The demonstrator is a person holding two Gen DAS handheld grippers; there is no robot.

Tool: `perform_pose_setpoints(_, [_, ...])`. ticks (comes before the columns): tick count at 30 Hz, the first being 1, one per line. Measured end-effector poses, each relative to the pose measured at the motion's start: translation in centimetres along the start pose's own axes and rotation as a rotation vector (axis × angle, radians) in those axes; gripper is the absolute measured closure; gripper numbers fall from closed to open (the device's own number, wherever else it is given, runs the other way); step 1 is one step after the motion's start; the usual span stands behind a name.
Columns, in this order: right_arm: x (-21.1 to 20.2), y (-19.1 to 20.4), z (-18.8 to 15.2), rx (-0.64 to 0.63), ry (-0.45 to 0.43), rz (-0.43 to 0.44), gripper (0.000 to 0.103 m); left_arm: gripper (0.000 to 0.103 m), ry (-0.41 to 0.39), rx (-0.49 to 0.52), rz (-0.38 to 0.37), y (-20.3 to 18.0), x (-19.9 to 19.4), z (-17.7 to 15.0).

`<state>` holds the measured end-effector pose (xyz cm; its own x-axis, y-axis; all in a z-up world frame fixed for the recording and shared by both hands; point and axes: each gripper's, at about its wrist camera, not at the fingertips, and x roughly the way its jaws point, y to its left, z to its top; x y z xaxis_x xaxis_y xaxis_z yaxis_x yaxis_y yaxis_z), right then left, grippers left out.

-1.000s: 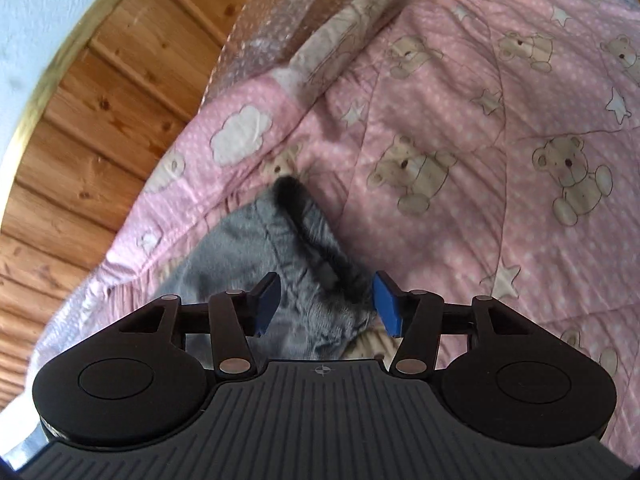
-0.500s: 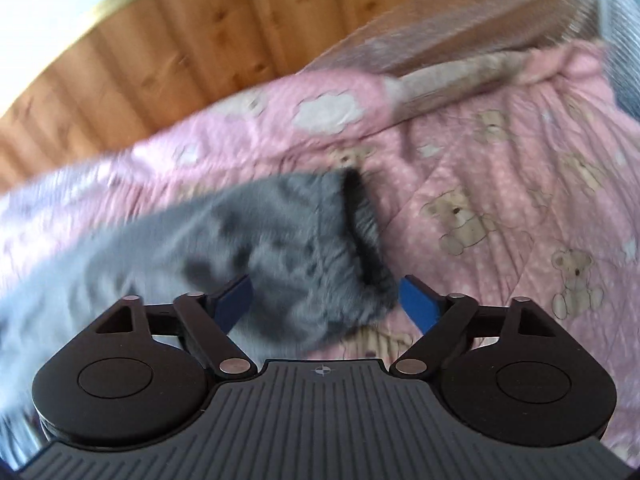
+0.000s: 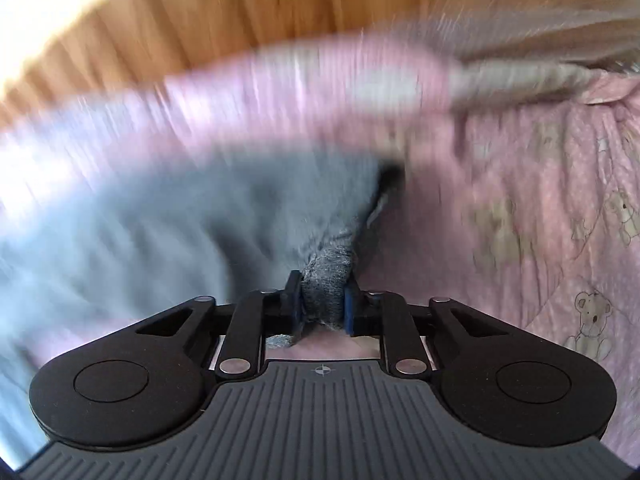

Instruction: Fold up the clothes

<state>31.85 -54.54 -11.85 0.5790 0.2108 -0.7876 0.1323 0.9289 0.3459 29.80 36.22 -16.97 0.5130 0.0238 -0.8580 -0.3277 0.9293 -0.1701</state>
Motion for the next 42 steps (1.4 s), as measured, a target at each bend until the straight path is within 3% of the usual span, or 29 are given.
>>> perform_pose_setpoints(1, [-2.1,-0.1,1.2,0.083,-0.041,0.062,0.087,0.043,0.003,0.005,0.007,-0.1,0.2,0.1])
perform_pose_setpoints(3, [-6.3,-1.8,2.6,0.365,-0.145,0.215,0.087,0.043,0.010,0.016,0.022,-0.4,0.7,0.2])
perform_pose_setpoints(4, [-7.5,-2.6,2.7,0.445,-0.176,0.248,0.087,0.043,0.013,0.021,0.029,-0.5,0.9,0.3])
perform_pose_setpoints(6, [-7.1,-4.1,2.3,0.515,-0.149,0.175,0.087,0.043,0.020,0.031,0.044,-0.8,1.4,0.4])
perform_pose_setpoints(8, [-3.8,-6.4,0.7,0.562,-0.037,0.050,0.086,0.043,0.026,0.041,0.059,-1.1,1.9,0.5])
perform_pose_setpoints(10, [0.1,-8.5,-1.5,0.543,0.096,-0.064,0.081,0.043,0.033,0.052,0.073,-1.4,2.3,0.7])
perform_pose_setpoints(12, [2.3,-10.1,-3.7,0.584,0.166,-0.090,0.070,0.043,0.043,0.074,0.088,-1.7,2.5,0.7])
perform_pose_setpoints(14, [1.8,-10.3,-4.6,0.557,0.109,-0.128,0.066,0.043,0.044,0.112,0.097,-1.9,1.7,0.7])
perform_pose_setpoints(16, [0.3,-9.7,-4.5,0.492,0.009,-0.137,0.047,0.043,0.023,0.148,0.102,-2.2,0.3,0.8])
perform_pose_setpoints(18, [-0.2,-9.2,-3.4,0.416,-0.056,-0.147,0.039,0.043,0.004,0.134,0.086,-2.1,-0.7,1.0])
perform_pose_setpoints(21, [2.2,-7.9,-1.0,0.277,-0.011,-0.121,0.034,0.043,-0.013,0.091,0.052,-2.2,-1.5,1.3])
perform_pose_setpoints(23, [5.1,-7.0,0.5,0.185,0.052,-0.150,0.035,0.043,-0.011,0.073,0.036,-2.8,-1.3,1.3])
perform_pose_setpoints(24, [6.4,-6.4,0.9,0.130,0.082,-0.153,0.041,0.043,-0.006,0.076,0.030,-3.2,-1.2,1.4])
perform_pose_setpoints(26, [7.9,-5.9,1.6,0.060,0.133,-0.147,0.081,0.043,-0.004,0.098,0.029,-4.1,-0.9,1.3])
perform_pose_setpoints(27, [8.0,-5.9,1.8,0.052,0.143,-0.144,0.087,0.043,-0.008,0.112,0.027,-4.4,-1.0,1.3])
perform_pose_setpoints(30, [6.6,-5.9,3.1,0.067,0.075,-0.108,0.090,0.043,-0.028,0.133,0.009,-5.0,-1.5,1.3])
perform_pose_setpoints(34, [4.4,-8.9,5.6,0.316,-0.091,0.031,0.093,0.043,-0.060,0.116,0.000,-5.2,-1.8,1.4])
perform_pose_setpoints(36, [4.9,-9.8,6.9,0.400,-0.141,0.051,0.093,0.043,-0.056,0.096,-0.002,-5.2,-1.3,1.1])
perform_pose_setpoints(39, [8.6,-9.9,8.1,0.428,-0.110,-0.015,0.092,0.045,-0.040,0.068,-0.008,-5.7,-0.3,0.4])
perform_pose_setpoints(41, [11.0,-9.3,8.0,0.368,-0.045,-0.092,0.081,0.046,-0.031,0.081,-0.022,-6.5,0.0,0.0])
perform_pose_setpoints(42, [11.5,-9.0,7.8,0.335,-0.024,-0.127,0.063,0.046,-0.026,0.093,-0.033,-7.0,0.1,-0.1])
